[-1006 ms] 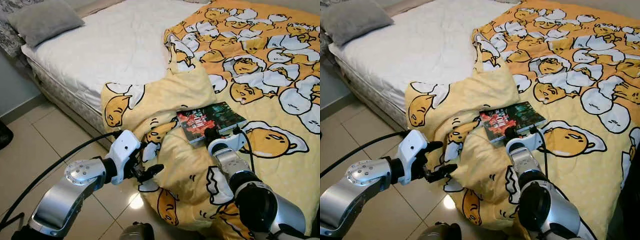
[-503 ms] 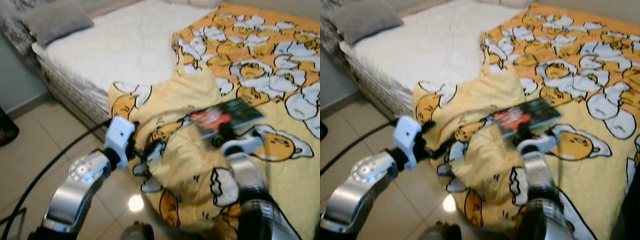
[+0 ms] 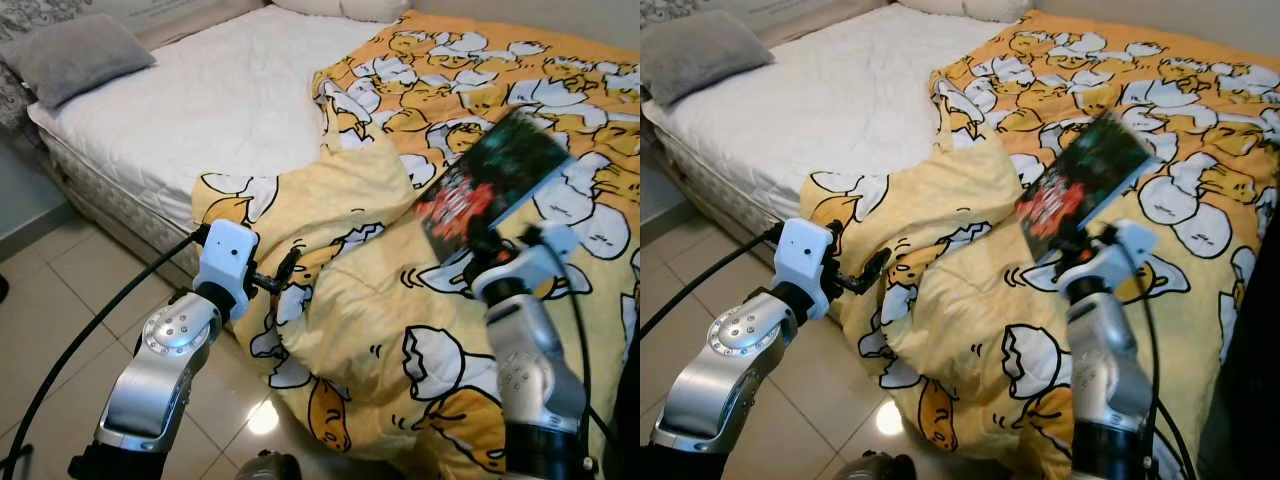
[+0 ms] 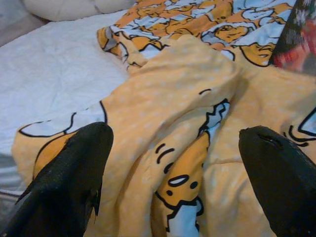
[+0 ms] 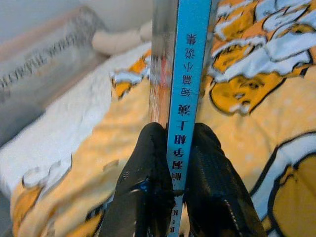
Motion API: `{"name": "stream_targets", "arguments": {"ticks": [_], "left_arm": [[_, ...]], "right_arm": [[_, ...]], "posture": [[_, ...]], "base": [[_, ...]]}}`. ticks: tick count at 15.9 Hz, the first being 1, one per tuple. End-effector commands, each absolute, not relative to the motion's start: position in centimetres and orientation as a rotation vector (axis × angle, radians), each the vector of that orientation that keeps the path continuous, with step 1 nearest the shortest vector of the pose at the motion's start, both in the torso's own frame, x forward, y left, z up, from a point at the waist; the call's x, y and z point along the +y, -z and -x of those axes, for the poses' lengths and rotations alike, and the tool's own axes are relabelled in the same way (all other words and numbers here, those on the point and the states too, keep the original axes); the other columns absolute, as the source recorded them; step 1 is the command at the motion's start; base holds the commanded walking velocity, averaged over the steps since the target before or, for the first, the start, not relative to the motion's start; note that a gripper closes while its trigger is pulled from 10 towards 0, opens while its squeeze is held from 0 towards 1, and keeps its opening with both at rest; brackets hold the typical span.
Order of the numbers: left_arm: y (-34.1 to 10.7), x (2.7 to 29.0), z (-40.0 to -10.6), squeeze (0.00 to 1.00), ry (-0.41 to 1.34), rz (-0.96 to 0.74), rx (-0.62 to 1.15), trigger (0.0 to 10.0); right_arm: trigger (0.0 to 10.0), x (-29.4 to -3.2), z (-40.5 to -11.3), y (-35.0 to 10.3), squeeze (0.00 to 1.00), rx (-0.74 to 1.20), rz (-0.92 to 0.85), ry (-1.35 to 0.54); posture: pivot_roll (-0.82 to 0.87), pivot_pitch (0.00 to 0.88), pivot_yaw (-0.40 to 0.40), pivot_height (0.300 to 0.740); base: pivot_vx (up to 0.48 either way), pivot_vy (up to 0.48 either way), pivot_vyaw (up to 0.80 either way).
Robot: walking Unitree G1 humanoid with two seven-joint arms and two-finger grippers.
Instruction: Clean up the room
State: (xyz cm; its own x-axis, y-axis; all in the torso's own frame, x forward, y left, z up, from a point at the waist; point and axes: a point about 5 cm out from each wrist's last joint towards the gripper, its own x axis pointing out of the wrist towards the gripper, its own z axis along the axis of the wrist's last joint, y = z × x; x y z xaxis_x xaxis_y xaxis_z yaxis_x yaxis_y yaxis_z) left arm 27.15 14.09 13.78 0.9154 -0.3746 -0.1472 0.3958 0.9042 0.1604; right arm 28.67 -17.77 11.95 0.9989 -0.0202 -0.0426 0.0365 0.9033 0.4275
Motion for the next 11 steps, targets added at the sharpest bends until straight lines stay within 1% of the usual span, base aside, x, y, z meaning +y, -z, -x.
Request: {"name": "stream_targets", "arguments": {"ticks": [1, 2, 3, 5, 9, 11], "left_arm": [[-13.8, 14.7, -27.3, 0.00, 0.365, -0.210, 0.111, 10.0], [-13.8, 14.7, -27.3, 0.00, 0.365, -0.210, 0.111, 10.0], [-13.8, 14.9, -27.4, 0.00, 0.345, -0.226, 0.117, 10.0], [-13.6, 15.0, -27.4, 0.00, 0.337, -0.231, 0.121, 10.0], [-13.5, 15.2, -27.7, 0.00, 0.339, -0.237, 0.128, 10.0], [-13.5, 15.5, -27.7, 0.00, 0.328, -0.234, 0.131, 10.0]], "right_arm": [[10.0, -16.7, -28.2, -12.4, 0.00, 0.044, -0.411, 0.009], [10.0, -16.7, -28.2, -12.4, 0.00, 0.044, -0.411, 0.009], [10.0, -16.8, -27.4, -11.9, 0.00, 0.075, -0.354, 0.040], [10.0, -16.9, -27.0, -11.7, 0.00, 0.093, -0.322, 0.057], [10.0, -16.9, -26.7, -11.2, 0.00, 0.130, -0.283, 0.071], [10.0, -16.8, -26.7, -11.2, 0.00, 0.138, -0.248, 0.071]], "posture": [[-0.03, 0.000, 0.062, 0.740], [-0.03, 0.000, 0.062, 0.740], [-0.04, 0.000, 0.069, 0.740], [-0.05, 0.000, 0.077, 0.740], [-0.04, 0.000, 0.080, 0.740], [-0.04, 0.000, 0.072, 0.740]], "base": [[0.000, 0.289, -0.41], [0.000, 0.289, -0.41], [0.000, 0.311, -0.49], [0.000, 0.311, -0.50], [0.000, 0.314, -0.53], [0.000, 0.313, -0.80]]}}
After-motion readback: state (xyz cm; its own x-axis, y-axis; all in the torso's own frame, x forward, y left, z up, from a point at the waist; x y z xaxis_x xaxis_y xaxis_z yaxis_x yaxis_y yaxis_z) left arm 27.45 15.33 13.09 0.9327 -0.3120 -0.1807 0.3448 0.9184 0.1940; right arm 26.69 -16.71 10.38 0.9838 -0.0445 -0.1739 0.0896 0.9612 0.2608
